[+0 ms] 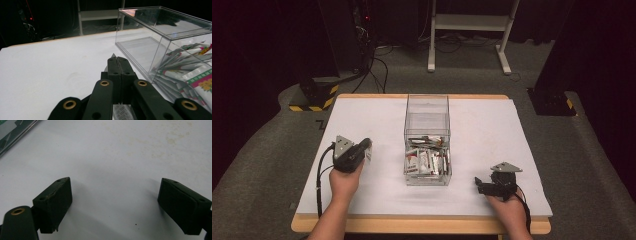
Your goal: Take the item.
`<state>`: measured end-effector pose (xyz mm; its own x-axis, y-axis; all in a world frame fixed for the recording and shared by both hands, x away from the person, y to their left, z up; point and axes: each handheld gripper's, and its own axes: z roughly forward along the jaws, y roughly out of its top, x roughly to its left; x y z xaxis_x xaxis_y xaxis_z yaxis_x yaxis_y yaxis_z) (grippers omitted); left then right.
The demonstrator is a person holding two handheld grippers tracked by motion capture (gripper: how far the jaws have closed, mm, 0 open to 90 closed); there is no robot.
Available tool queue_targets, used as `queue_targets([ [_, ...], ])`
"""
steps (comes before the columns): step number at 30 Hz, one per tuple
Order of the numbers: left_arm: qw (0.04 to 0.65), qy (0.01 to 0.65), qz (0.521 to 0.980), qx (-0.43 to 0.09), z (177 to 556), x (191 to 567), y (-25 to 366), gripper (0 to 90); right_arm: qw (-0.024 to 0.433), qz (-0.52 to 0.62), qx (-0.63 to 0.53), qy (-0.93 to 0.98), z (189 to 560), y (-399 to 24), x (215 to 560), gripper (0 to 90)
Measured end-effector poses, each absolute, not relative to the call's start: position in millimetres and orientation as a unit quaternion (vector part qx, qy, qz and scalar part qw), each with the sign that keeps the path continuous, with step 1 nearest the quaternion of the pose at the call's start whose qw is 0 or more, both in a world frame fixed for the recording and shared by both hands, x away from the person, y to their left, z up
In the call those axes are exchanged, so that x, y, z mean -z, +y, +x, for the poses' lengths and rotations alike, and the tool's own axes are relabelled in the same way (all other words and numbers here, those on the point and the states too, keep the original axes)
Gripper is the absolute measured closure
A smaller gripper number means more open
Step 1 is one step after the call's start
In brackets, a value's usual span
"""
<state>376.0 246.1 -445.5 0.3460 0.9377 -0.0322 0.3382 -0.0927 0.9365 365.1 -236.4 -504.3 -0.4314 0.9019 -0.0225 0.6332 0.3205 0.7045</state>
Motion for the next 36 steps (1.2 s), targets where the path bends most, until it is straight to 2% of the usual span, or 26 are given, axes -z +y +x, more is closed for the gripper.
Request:
queue_targets([
  [20, 0.454, 0.496, 0.673, -0.309, 409.1, 450.5, 261.1, 89.5, 0.212, 0.489, -0.317, 0.785, 365.2, -236.6, 504.4, 12.2],
  [36, 0.44, 0.5, 0.686, -0.293, 417.1, 465.2, 251.7, 89.3, 0.212, 0.489, -0.317, 0.784, 365.1, -236.6, 504.3, 12.2],
])
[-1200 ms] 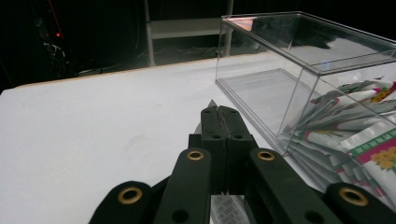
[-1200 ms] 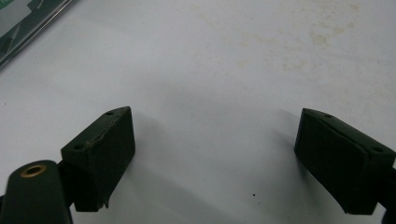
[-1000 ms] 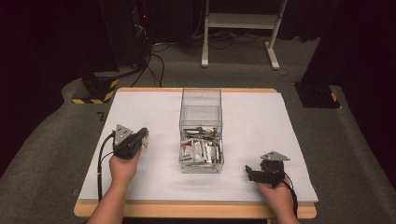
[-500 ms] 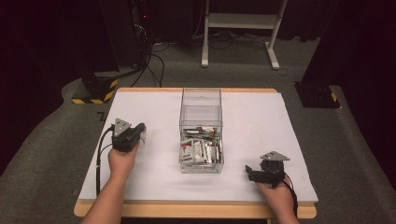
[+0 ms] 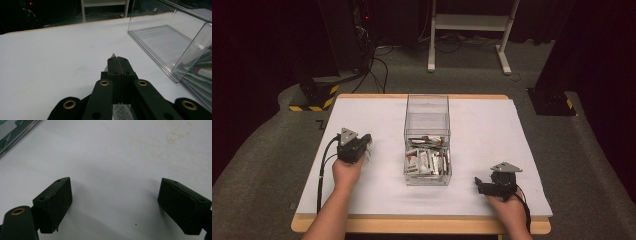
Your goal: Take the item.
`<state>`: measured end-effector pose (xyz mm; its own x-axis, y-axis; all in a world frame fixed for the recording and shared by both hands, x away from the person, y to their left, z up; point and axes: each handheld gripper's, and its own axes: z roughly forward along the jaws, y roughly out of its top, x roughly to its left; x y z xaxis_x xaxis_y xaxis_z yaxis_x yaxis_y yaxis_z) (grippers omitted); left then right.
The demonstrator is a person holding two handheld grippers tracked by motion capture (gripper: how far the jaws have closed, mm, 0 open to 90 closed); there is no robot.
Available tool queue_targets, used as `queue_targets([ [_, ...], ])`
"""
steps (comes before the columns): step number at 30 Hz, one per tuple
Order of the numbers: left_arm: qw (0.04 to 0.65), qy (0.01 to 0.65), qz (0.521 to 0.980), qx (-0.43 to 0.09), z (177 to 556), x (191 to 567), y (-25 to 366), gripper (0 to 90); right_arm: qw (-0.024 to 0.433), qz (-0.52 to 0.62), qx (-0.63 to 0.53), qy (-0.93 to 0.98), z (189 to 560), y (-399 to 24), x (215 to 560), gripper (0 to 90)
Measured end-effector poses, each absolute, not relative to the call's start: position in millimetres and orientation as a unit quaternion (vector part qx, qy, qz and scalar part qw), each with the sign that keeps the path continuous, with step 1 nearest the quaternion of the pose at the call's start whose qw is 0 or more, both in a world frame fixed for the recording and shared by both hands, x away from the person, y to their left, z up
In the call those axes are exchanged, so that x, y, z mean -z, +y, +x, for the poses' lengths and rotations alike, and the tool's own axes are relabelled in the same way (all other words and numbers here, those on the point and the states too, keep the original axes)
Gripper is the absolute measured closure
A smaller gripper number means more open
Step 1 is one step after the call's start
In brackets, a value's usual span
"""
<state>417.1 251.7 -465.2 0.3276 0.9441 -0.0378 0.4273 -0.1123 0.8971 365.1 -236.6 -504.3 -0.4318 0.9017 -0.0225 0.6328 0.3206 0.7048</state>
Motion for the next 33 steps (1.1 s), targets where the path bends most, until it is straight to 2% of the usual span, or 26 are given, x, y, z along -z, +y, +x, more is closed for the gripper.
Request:
queue_targets([
  [12, 0.445, 0.498, 0.687, -0.286, 420.0, 471.5, 239.8, 88.3, 0.212, 0.489, -0.317, 0.784, 365.1, -236.6, 504.3, 12.2],
  [17, 0.453, 0.501, 0.682, -0.281, 420.4, 471.4, 236.8, 78.2, 0.212, 0.489, -0.317, 0.784, 365.1, -236.6, 504.3, 12.2],
  [33, 0.47, 0.499, 0.681, -0.256, 415.0, 470.1, 230.4, 68.4, 0.212, 0.489, -0.317, 0.784, 365.1, -236.6, 504.3, 12.2],
])
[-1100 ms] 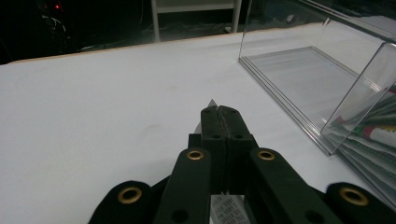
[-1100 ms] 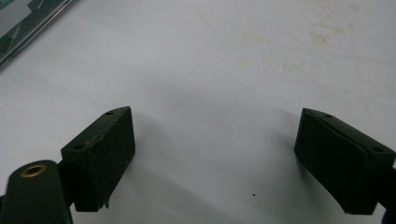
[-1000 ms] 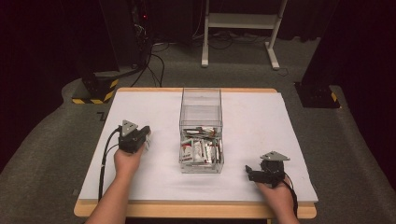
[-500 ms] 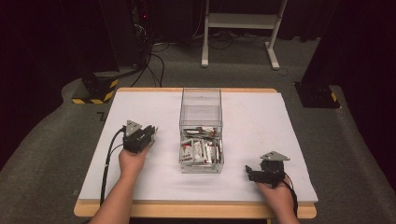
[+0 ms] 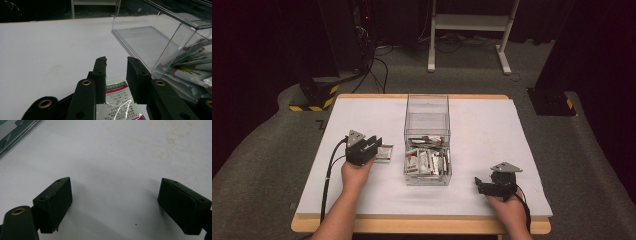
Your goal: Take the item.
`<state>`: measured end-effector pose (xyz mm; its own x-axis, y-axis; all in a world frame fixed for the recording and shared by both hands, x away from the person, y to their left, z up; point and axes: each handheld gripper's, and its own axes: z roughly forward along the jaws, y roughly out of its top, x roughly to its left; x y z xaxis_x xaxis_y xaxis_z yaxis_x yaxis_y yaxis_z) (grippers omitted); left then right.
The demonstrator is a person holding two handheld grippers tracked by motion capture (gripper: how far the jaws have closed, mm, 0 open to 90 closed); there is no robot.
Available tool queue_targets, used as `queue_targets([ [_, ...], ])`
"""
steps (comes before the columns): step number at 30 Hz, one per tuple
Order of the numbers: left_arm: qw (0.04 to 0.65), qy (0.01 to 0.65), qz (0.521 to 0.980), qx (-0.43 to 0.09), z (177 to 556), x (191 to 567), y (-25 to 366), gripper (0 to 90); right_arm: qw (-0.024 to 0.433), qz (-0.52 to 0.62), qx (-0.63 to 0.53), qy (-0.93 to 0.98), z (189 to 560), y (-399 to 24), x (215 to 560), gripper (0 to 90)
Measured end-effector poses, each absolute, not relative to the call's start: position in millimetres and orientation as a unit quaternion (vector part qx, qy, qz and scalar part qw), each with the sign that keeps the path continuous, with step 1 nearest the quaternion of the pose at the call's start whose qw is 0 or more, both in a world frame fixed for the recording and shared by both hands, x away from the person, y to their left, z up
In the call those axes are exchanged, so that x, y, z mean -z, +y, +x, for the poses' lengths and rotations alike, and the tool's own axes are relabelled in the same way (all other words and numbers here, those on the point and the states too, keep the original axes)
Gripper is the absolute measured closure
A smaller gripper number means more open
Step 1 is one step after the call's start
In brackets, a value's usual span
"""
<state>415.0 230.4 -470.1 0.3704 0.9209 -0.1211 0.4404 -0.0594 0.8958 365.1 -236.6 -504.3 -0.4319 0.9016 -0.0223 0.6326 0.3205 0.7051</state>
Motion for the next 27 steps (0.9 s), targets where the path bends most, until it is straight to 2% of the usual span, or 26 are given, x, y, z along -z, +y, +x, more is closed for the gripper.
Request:
queue_targets([
  [18, 0.463, 0.502, 0.687, -0.249, 402.4, 468.7, 228.0, 52.3, 0.212, 0.489, -0.317, 0.784, 365.1, -236.6, 504.3, 12.2],
  [27, 0.451, 0.502, 0.697, -0.241, 390.2, 476.7, 234.6, 48.4, 0.212, 0.489, -0.317, 0.784, 365.0, -236.6, 504.3, 12.2],
])
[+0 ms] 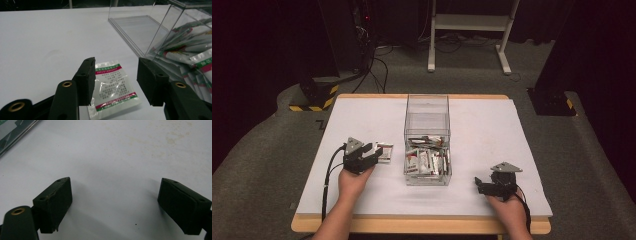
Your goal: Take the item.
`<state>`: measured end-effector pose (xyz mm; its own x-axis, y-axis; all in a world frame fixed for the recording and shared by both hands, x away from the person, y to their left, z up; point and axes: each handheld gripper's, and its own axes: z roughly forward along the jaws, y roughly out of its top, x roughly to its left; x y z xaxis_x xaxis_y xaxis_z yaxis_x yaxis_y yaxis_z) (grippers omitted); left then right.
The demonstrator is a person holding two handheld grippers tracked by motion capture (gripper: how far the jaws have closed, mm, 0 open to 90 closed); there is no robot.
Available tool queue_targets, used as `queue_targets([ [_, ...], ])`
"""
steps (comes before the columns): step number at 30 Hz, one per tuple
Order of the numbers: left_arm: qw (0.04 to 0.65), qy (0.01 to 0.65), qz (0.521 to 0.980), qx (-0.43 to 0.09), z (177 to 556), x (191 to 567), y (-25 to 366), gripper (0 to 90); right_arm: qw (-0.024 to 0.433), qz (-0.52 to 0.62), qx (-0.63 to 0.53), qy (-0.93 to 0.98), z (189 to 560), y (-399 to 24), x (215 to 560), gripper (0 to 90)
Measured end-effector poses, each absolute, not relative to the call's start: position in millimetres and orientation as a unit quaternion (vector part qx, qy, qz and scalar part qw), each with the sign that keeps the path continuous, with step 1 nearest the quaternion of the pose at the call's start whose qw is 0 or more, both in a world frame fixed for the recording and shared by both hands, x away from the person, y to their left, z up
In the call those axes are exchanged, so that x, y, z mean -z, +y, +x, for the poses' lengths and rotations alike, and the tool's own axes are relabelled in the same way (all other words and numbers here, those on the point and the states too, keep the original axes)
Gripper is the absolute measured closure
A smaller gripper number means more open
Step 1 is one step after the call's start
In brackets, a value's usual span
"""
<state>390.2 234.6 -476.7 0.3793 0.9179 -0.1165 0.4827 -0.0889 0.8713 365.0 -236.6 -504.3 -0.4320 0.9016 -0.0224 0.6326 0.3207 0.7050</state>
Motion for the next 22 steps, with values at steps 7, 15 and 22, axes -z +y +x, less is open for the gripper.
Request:
queue_targets([
  [7, 0.424, 0.504, 0.715, -0.235, 368.5, 495.5, 248.9, 45.7, 0.212, 0.489, -0.317, 0.784, 364.9, -236.5, 504.3, 12.3],
  [15, 0.375, 0.505, 0.739, -0.241, 349.6, 503.2, 262.0, 42.4, 0.213, 0.489, -0.317, 0.784, 364.9, -236.4, 504.3, 12.3],
  [22, 0.369, 0.519, 0.739, -0.219, 351.3, 507.0, 263.8, 39.5, 0.214, 0.489, -0.317, 0.784, 364.7, -236.2, 504.5, 12.3],
])
